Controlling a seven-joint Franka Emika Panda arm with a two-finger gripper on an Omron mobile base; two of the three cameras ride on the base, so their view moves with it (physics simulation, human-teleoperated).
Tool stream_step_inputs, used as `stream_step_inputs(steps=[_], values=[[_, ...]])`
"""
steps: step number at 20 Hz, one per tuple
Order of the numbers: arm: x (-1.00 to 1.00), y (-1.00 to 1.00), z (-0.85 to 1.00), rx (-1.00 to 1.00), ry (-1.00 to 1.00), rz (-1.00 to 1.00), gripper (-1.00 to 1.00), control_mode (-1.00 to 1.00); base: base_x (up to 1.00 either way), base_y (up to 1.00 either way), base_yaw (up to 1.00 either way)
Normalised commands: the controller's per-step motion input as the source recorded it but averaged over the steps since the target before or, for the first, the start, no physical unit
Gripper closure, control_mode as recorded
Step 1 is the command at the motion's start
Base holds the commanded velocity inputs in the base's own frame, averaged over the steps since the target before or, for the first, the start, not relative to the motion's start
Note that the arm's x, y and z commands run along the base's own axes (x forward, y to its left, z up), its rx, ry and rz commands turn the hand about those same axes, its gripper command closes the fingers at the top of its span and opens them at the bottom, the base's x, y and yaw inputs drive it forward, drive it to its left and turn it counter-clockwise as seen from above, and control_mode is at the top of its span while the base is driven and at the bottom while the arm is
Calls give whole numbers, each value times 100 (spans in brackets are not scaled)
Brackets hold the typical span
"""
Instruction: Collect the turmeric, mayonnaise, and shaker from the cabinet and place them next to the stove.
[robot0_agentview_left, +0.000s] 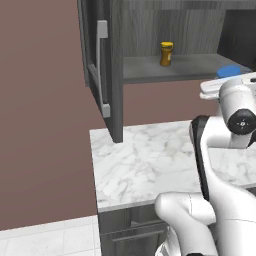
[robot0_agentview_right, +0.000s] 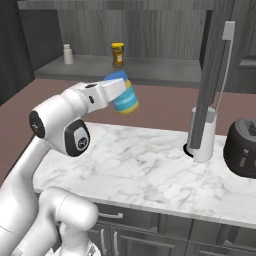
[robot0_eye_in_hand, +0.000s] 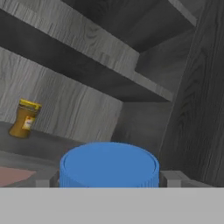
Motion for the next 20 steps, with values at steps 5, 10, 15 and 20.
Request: stream_step_inputs(steps=[5, 10, 15, 20], values=[[-36, 1, -27, -3, 7, 0, 100, -100, 0, 0, 0], [-32, 6, 3, 0, 0, 0, 100, -100, 0, 0, 0], [-20, 13, 19, 0, 9, 0, 100, -100, 0, 0, 0], [-16, 18, 9, 0, 16, 0, 100, -100, 0, 0, 0]])
